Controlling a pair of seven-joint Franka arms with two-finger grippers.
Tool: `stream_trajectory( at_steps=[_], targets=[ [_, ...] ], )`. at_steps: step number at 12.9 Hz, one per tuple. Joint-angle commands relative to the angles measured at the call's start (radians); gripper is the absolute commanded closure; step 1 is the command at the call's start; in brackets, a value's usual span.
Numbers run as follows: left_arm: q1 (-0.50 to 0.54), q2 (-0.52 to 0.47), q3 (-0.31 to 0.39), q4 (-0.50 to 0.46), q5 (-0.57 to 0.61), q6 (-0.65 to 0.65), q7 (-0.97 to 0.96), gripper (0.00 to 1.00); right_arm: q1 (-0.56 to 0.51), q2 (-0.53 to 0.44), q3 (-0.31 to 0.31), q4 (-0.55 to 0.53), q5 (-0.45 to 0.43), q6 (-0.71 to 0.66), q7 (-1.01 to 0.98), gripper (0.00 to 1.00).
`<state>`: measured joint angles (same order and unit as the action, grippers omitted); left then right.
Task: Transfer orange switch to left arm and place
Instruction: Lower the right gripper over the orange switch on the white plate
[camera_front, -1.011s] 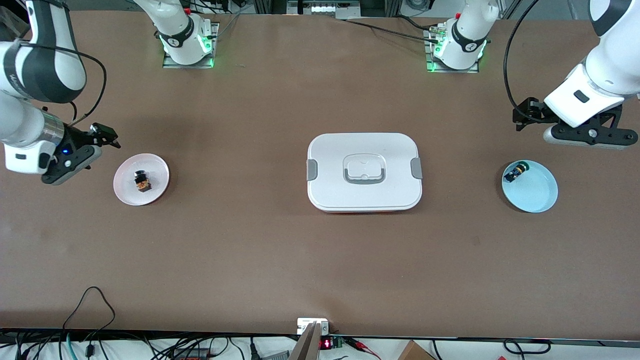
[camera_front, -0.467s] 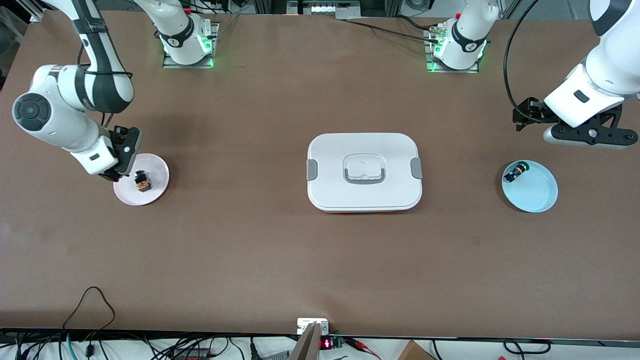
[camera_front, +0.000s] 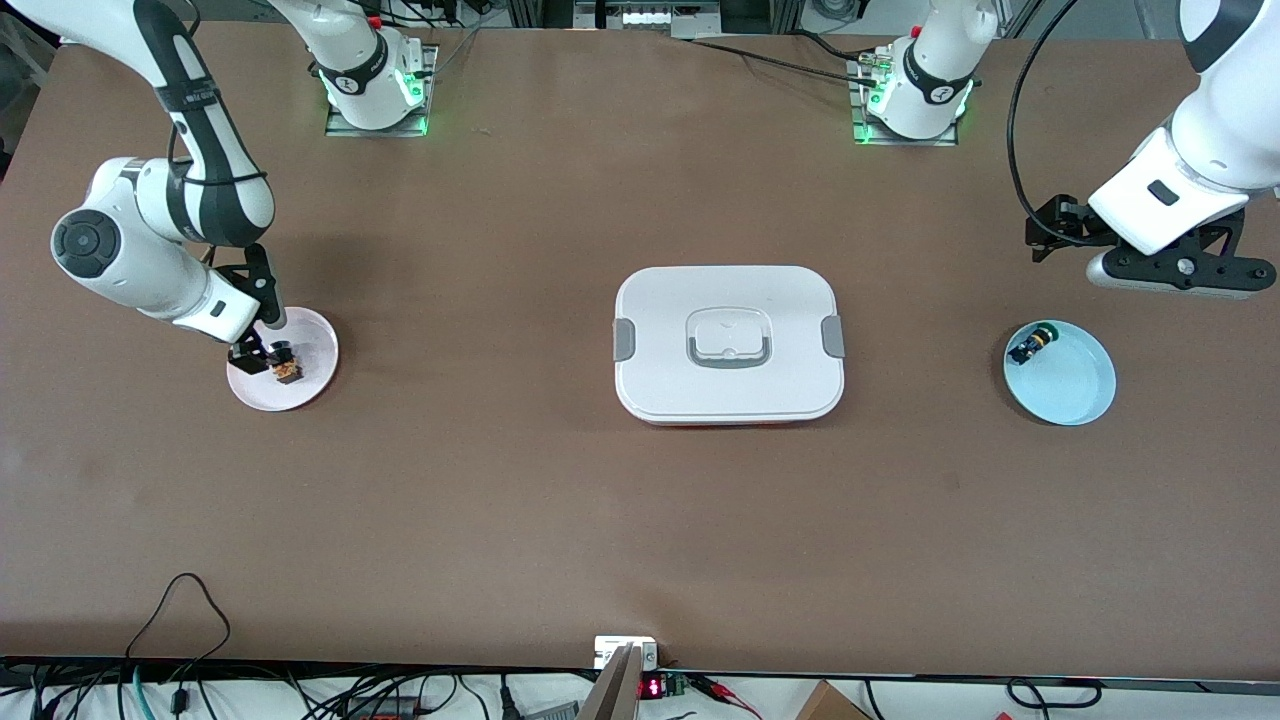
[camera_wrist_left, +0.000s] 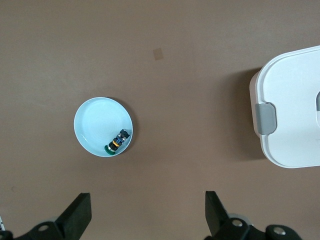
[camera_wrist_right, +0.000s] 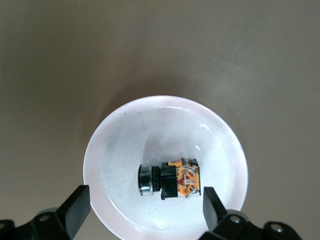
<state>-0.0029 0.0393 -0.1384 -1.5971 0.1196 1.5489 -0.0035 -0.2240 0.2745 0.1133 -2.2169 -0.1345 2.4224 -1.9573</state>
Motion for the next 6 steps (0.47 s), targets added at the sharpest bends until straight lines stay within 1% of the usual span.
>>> stream_trajectory(
  at_steps=[1, 6],
  targets=[
    [-0.003, 0.01, -0.001, 0.025, 0.018, -0.012, -0.009, 0.0, -0.031, 0.075, 0.014, 0.0, -0.014, 0.072, -0.072, 0.0],
    [-0.003, 0.01, -0.001, 0.025, 0.018, -0.012, -0.009, 0.0, -0.032, 0.11, 0.014, 0.006, -0.014, 0.124, -0.114, 0.0]
  ],
)
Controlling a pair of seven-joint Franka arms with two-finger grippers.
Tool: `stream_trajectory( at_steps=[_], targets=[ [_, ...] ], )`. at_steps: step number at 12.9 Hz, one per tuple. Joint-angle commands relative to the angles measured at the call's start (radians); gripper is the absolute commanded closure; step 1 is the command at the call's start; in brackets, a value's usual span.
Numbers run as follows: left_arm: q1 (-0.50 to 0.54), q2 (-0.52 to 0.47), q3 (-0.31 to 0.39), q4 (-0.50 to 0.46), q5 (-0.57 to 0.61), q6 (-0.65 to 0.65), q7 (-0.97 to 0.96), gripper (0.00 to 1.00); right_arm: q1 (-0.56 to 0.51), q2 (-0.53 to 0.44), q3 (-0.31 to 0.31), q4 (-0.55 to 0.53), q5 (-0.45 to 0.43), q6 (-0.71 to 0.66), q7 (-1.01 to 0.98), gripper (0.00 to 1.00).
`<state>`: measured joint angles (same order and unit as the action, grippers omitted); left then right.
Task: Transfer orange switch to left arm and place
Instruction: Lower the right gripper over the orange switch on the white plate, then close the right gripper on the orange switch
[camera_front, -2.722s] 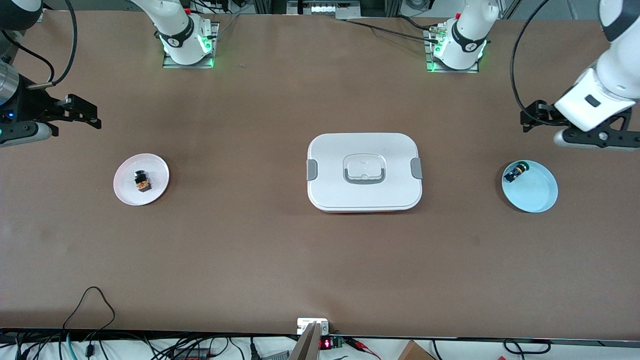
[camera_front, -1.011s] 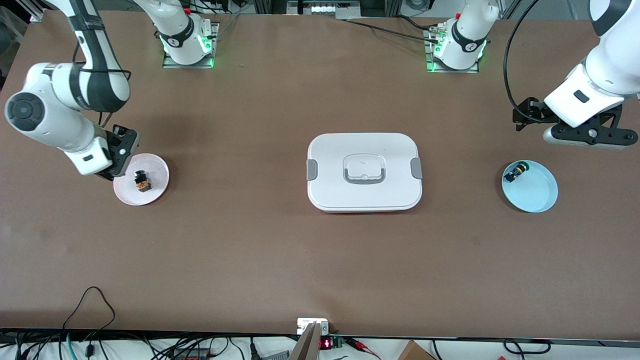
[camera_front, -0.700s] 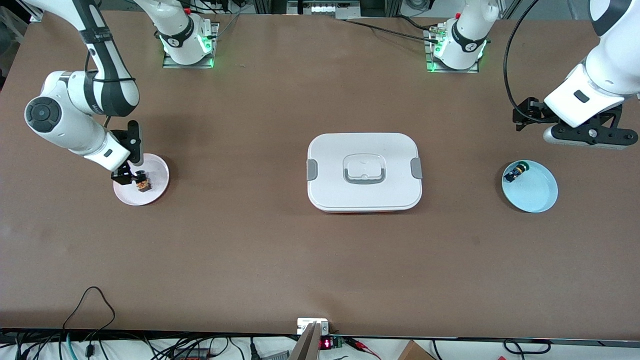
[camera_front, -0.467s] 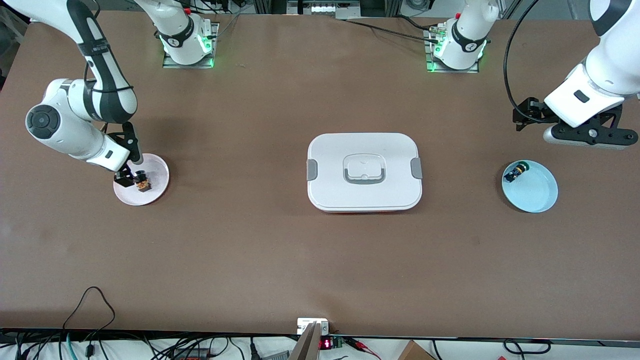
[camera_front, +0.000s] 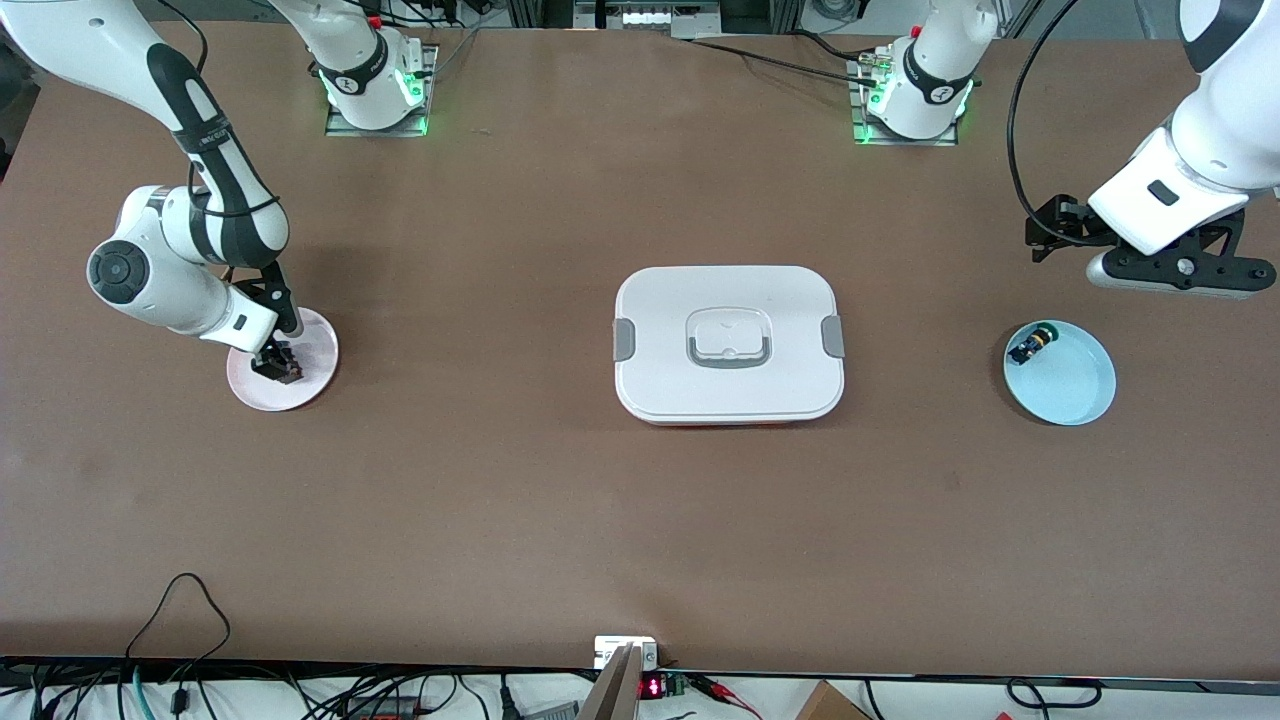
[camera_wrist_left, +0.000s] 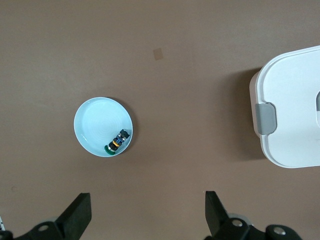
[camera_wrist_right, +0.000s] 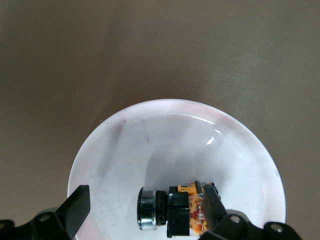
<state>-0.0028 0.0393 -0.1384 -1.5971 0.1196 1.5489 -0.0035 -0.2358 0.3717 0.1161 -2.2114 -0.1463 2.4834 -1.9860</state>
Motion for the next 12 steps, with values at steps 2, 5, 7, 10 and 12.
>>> stream_trajectory(
  at_steps=[2, 5, 7, 10, 12],
  targets=[
    [-0.003, 0.011, -0.001, 0.025, 0.017, -0.012, -0.009, 0.0, -0.02, 0.019, 0.011, 0.006, -0.002, 0.083, -0.083, 0.0],
    [-0.003, 0.01, -0.001, 0.025, 0.017, -0.012, -0.009, 0.0, -0.02, 0.021, 0.011, 0.009, 0.002, 0.087, -0.083, 0.0],
    [-0.003, 0.011, -0.001, 0.025, 0.017, -0.012, -0.009, 0.0, -0.02, 0.035, 0.011, 0.009, 0.005, 0.115, -0.083, 0.0],
    [-0.003, 0.011, -0.001, 0.025, 0.017, -0.012, -0.009, 0.0, -0.019, 0.047, 0.011, 0.018, 0.008, 0.127, -0.083, 0.0],
    [-0.003, 0.011, -0.001, 0.025, 0.017, -0.012, -0.009, 0.0, -0.02, 0.052, 0.011, 0.018, 0.008, 0.141, -0.083, 0.0]
  ],
)
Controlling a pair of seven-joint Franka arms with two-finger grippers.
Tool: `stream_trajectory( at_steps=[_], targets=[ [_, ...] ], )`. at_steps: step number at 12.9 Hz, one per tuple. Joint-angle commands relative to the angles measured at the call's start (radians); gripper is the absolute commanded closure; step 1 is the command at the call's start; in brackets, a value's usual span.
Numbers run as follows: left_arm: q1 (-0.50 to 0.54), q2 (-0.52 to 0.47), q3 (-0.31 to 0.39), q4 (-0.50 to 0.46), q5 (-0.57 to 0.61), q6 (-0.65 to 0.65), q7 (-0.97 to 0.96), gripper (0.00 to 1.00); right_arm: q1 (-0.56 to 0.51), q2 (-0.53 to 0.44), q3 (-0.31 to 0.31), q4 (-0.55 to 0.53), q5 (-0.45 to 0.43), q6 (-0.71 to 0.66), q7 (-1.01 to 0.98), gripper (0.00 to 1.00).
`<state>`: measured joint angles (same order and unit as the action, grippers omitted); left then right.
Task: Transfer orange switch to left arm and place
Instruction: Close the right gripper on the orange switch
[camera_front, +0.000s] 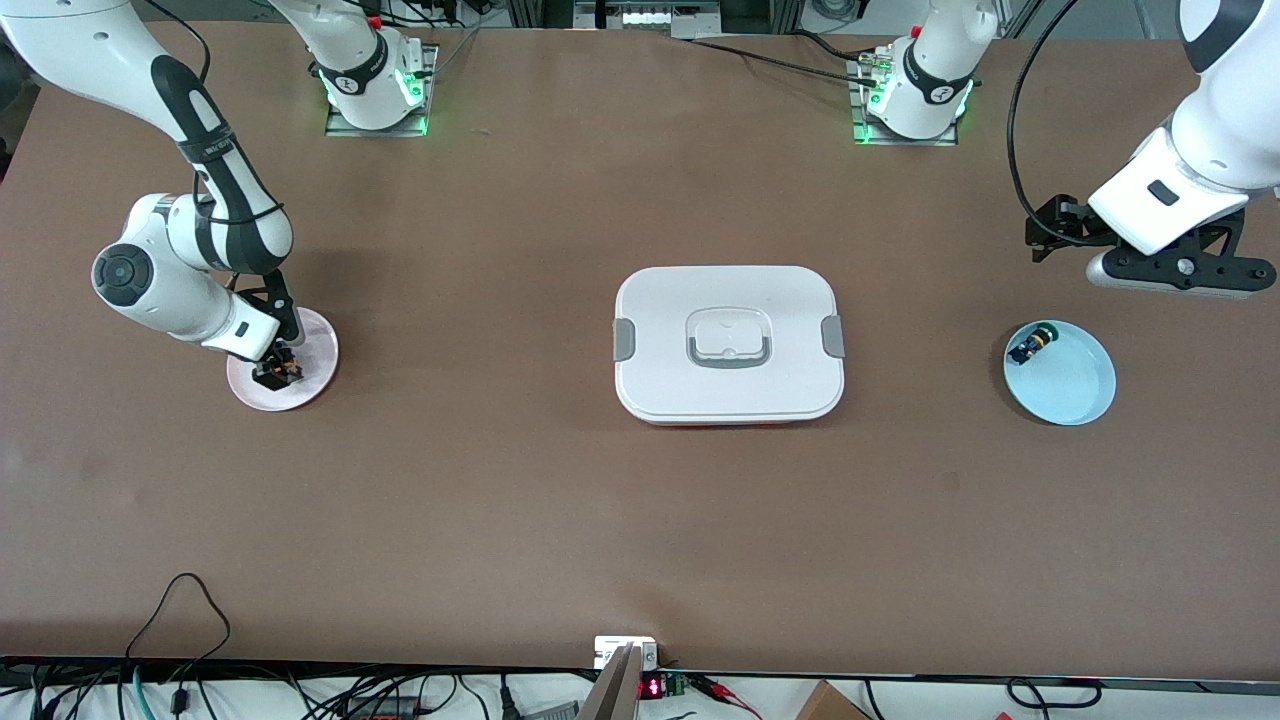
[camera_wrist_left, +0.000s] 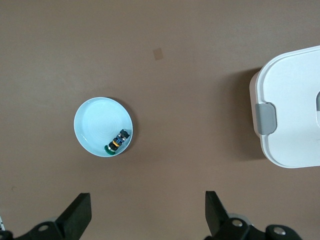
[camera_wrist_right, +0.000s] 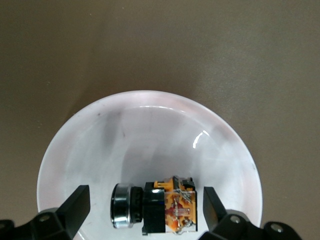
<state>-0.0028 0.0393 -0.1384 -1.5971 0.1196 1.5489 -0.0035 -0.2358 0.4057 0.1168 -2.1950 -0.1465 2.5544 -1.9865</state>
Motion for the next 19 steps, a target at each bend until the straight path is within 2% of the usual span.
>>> stream_trajectory(
  at_steps=[1, 12, 13, 16, 18, 19],
  targets=[
    [-0.003, 0.011, 0.0, 0.025, 0.017, -0.012, -0.009, 0.0, -0.02, 0.018, 0.011, 0.001, 0.008, 0.072, -0.083, 0.0],
    [0.009, 0.01, 0.002, 0.025, 0.017, -0.016, -0.003, 0.0, -0.04, 0.047, 0.011, 0.0, 0.012, 0.121, -0.078, 0.0],
    [0.009, 0.01, 0.002, 0.025, 0.017, -0.016, -0.004, 0.0, -0.04, 0.047, 0.011, 0.0, 0.012, 0.121, -0.074, 0.03],
    [0.006, 0.008, 0.0, 0.025, 0.017, -0.018, -0.006, 0.0, -0.04, 0.047, 0.011, 0.0, 0.012, 0.121, -0.078, 0.32],
    [0.006, 0.008, 0.0, 0.025, 0.017, -0.018, -0.006, 0.0, -0.04, 0.047, 0.011, -0.002, 0.012, 0.119, -0.081, 0.54],
    [0.006, 0.008, 0.0, 0.025, 0.017, -0.018, -0.004, 0.0, -0.04, 0.044, 0.012, -0.002, 0.012, 0.118, -0.08, 0.72]
  ],
)
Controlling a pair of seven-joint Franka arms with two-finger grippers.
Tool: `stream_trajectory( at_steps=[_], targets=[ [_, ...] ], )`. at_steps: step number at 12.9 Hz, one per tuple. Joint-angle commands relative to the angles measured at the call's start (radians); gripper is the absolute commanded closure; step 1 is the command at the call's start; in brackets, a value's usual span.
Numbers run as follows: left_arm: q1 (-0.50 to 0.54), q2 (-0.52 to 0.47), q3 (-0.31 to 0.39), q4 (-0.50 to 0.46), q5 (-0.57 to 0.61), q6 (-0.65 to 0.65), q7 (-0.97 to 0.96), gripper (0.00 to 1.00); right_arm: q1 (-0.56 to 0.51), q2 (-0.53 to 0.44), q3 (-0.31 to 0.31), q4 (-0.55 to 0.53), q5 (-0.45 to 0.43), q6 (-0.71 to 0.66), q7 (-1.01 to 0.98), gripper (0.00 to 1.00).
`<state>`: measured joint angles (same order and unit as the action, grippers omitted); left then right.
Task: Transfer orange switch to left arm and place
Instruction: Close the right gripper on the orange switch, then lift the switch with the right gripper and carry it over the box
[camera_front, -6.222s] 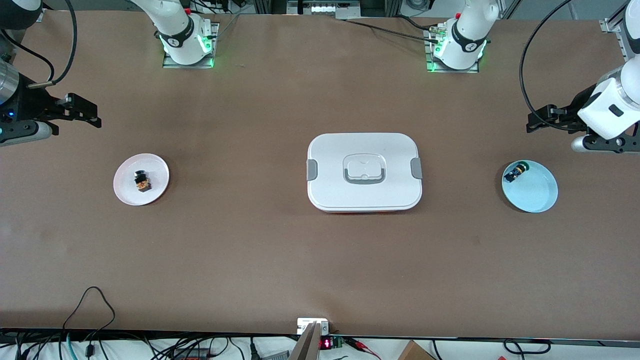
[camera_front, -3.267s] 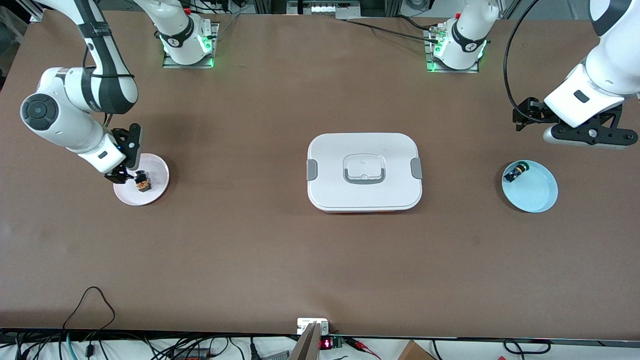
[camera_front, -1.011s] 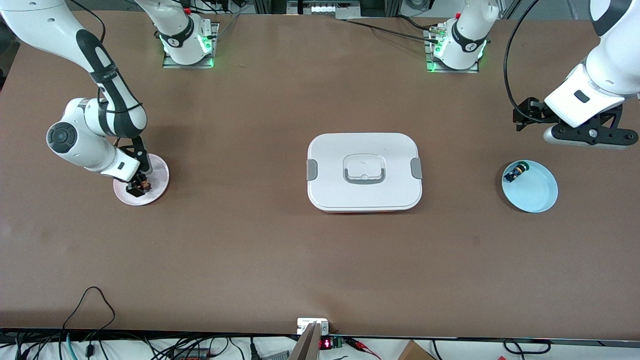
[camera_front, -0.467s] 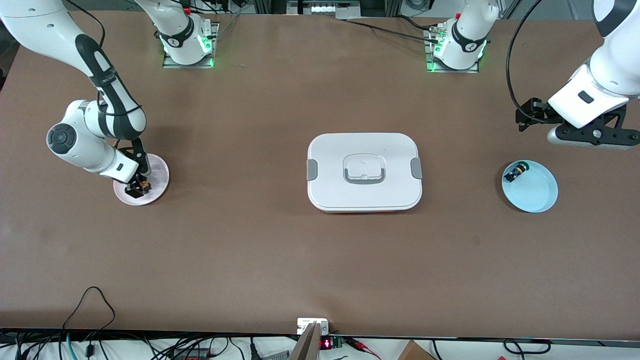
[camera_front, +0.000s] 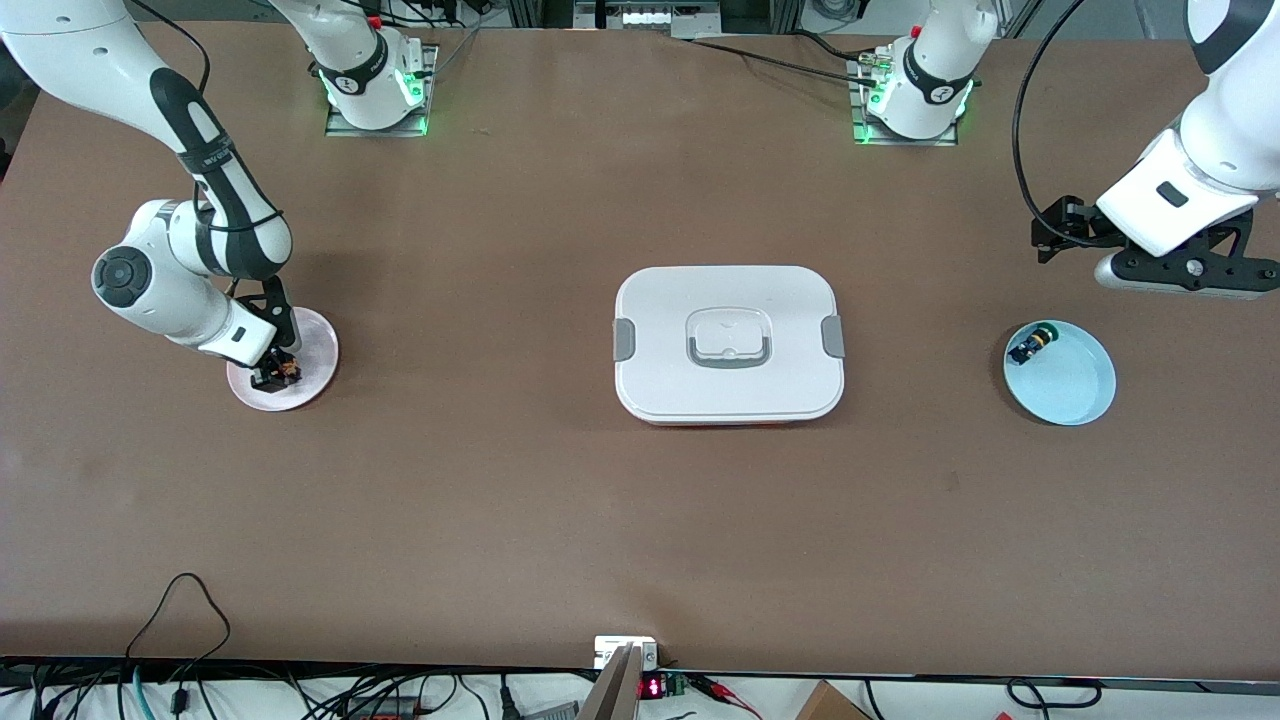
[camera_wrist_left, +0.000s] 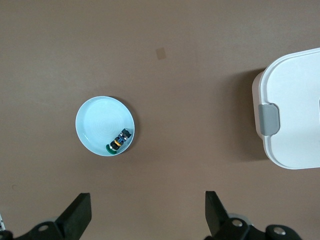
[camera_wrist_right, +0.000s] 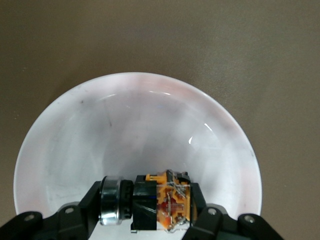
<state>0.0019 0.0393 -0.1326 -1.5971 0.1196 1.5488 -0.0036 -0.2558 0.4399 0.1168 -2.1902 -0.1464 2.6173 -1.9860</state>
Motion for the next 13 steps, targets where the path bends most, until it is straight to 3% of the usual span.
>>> stream_trajectory(
  at_steps=[1, 2, 4, 7, 9, 11, 13],
  targets=[
    [0.001, 0.01, -0.005, 0.025, 0.017, -0.018, -0.004, 0.0, -0.019, 0.003, 0.012, -0.006, 0.011, 0.052, -0.083, 0.86],
    [0.0, 0.008, -0.005, 0.025, 0.017, -0.018, -0.004, 0.0, -0.017, -0.004, 0.014, -0.006, 0.011, 0.046, -0.08, 0.94],
    [-0.003, 0.008, -0.005, 0.026, 0.017, -0.018, -0.001, 0.0, -0.011, -0.059, 0.056, 0.001, 0.02, -0.044, -0.057, 0.99],
    [-0.003, 0.01, -0.004, 0.031, 0.017, -0.018, -0.004, 0.0, -0.007, -0.134, 0.164, 0.076, 0.204, -0.274, 0.005, 0.99],
    [-0.002, 0.01, -0.004, 0.031, 0.017, -0.018, -0.006, 0.0, 0.024, -0.153, 0.199, 0.136, 0.304, -0.388, 0.074, 1.0],
    [-0.002, 0.01, -0.004, 0.031, 0.017, -0.016, -0.007, 0.0, 0.036, -0.153, 0.239, 0.173, 0.41, -0.442, 0.128, 1.0],
    [-0.002, 0.011, -0.004, 0.032, 0.017, -0.015, -0.007, 0.0, 0.055, -0.15, 0.294, 0.202, 0.598, -0.474, 0.166, 1.0]
  ],
)
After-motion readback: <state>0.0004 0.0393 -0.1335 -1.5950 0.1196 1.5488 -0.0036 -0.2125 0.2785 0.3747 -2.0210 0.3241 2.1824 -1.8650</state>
